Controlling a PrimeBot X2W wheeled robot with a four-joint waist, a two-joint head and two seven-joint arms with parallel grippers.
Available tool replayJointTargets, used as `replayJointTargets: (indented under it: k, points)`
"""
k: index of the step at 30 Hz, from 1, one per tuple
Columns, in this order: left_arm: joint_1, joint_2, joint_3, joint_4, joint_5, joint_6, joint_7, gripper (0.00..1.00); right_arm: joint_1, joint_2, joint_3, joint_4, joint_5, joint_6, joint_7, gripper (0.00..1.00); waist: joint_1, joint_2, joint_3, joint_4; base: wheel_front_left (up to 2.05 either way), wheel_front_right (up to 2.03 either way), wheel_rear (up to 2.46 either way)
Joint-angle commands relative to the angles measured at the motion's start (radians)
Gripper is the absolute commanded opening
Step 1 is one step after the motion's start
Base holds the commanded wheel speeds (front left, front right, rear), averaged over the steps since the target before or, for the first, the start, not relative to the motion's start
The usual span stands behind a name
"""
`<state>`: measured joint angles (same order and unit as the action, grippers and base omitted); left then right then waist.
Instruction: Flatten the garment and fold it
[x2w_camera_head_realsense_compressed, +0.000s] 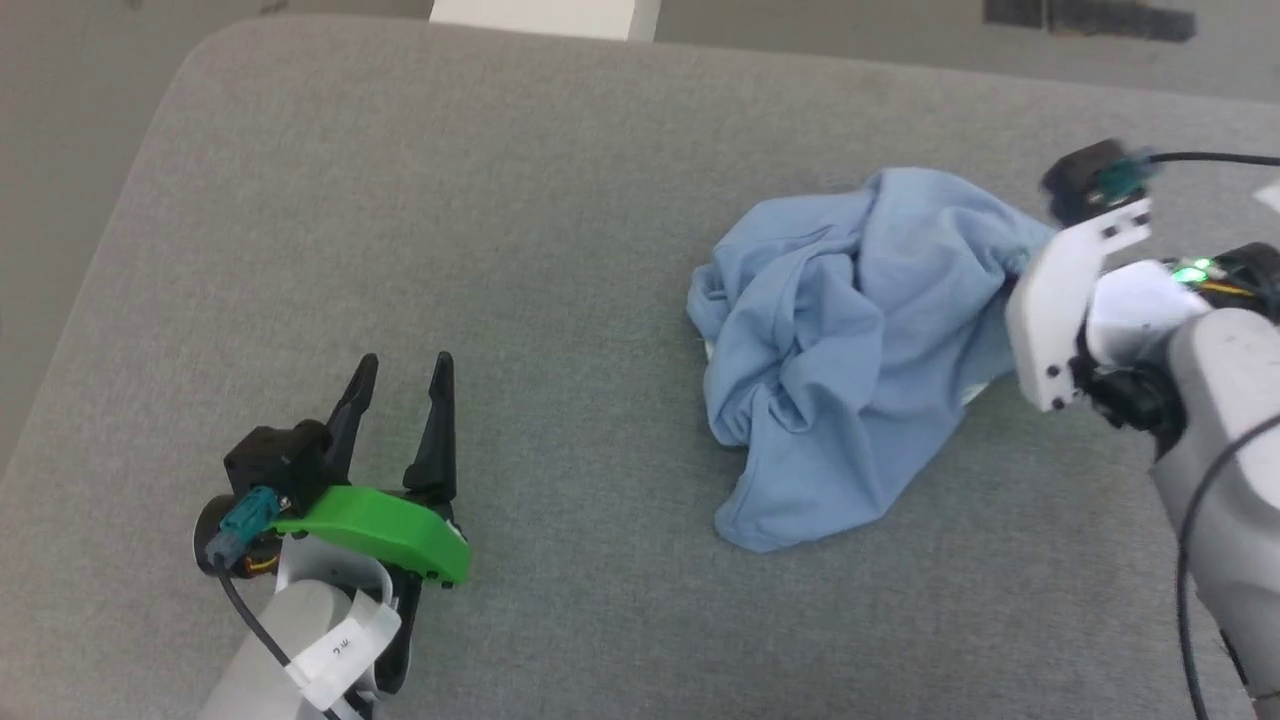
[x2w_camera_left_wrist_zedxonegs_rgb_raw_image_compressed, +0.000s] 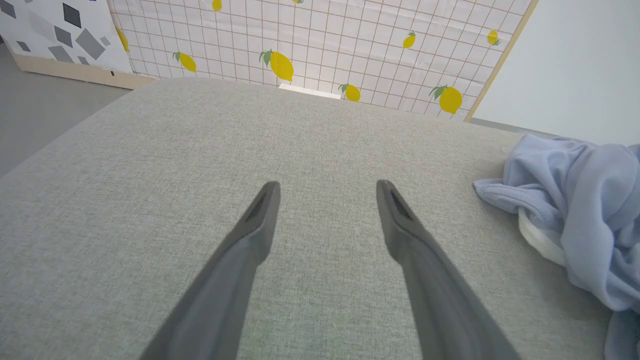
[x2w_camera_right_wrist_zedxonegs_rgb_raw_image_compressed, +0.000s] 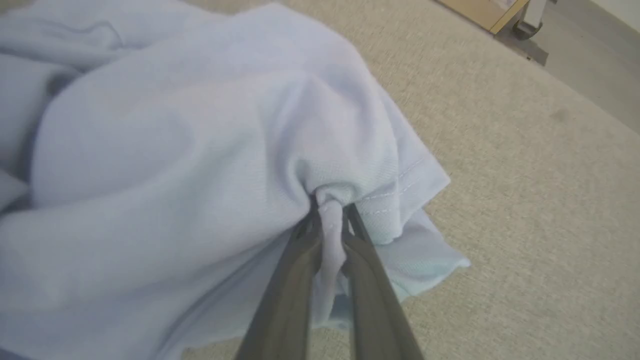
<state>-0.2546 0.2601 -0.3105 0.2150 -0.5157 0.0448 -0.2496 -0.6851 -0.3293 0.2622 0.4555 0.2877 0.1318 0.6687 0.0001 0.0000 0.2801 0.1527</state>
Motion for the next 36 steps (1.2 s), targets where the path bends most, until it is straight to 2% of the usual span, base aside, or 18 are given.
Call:
replayJointTargets:
  k: [1, 7, 12, 16, 19, 20, 21, 22, 32, 36]
  points:
    - [0.008, 0.008, 0.001, 0.002, 0.002, -0.002, -0.006, 1.0, 0.021, 0.0, -0.032, -0.025, 0.011, -0.001, -0.028, 0.0, -0.0001, 0.0, -0.053, -0.038, 0.0, 0.0, 0.0]
    - [0.047, 0.016, 0.002, 0.003, -0.01, 0.004, 0.003, 1.0, 0.181, 0.013, -0.217, -0.126, -0.003, -0.001, -0.072, 0.0, -0.0001, 0.0, -0.139, -0.082, 0.0, 0.0, 0.0]
    - [0.08, 0.02, -0.001, -0.008, -0.021, 0.008, 0.016, 1.0, 0.402, 0.081, -0.365, -0.188, -0.033, -0.001, -0.028, 0.0, -0.0001, 0.0, -0.176, -0.104, 0.0, 0.0, 0.0]
    - [0.09, 0.022, -0.006, -0.017, -0.027, 0.008, 0.024, 1.0, 0.54, 0.16, -0.409, -0.22, -0.037, -0.001, 0.007, 0.0, -0.0001, 0.0, -0.182, -0.109, 0.0, 0.0, 0.0]
    - [0.092, 0.024, -0.008, -0.02, -0.031, 0.009, 0.03, 1.0, 0.588, 0.201, -0.423, -0.241, -0.039, -0.001, -0.005, 0.0, -0.0001, 0.0, -0.185, -0.111, 0.0, 0.0, 0.0]
    - [0.092, 0.025, -0.008, -0.021, -0.032, 0.009, 0.032, 1.0, 0.596, 0.211, -0.426, -0.249, -0.039, -0.001, -0.019, 0.16, -0.0001, 0.0, -0.186, -0.111, 0.0, 0.0, 0.0]
    - [0.092, 0.026, -0.009, -0.021, -0.033, 0.009, 0.034, 1.0, 0.598, 0.217, -0.427, -0.257, -0.036, -0.001, -0.035, 0.49, -0.0001, 0.0, -0.187, -0.111, 0.0, 0.0, 0.0]
    - [0.092, 0.026, -0.01, -0.02, -0.034, 0.009, 0.036, 1.0, 0.599, 0.223, -0.432, -0.267, -0.032, -0.001, -0.058, 1.0, -0.0001, 0.0, -0.191, -0.111, 0.0, 0.0, 0.0]
    - [0.105, 0.028, -0.016, -0.021, -0.048, 0.012, 0.049, 1.0, 0.626, 0.272, -0.58, -0.411, 0.037, -0.001, -0.352, 1.0, -0.0001, 0.0, -0.226, -0.102, 0.0, 0.0, 0.0]
    - [0.114, 0.026, -0.017, -0.027, -0.054, 0.018, 0.051, 1.0, 0.65, 0.278, -0.622, -0.431, 0.038, -0.001, -0.403, 1.0, -0.0001, 0.0, -0.232, -0.109, 0.0, 0.0, 0.0]
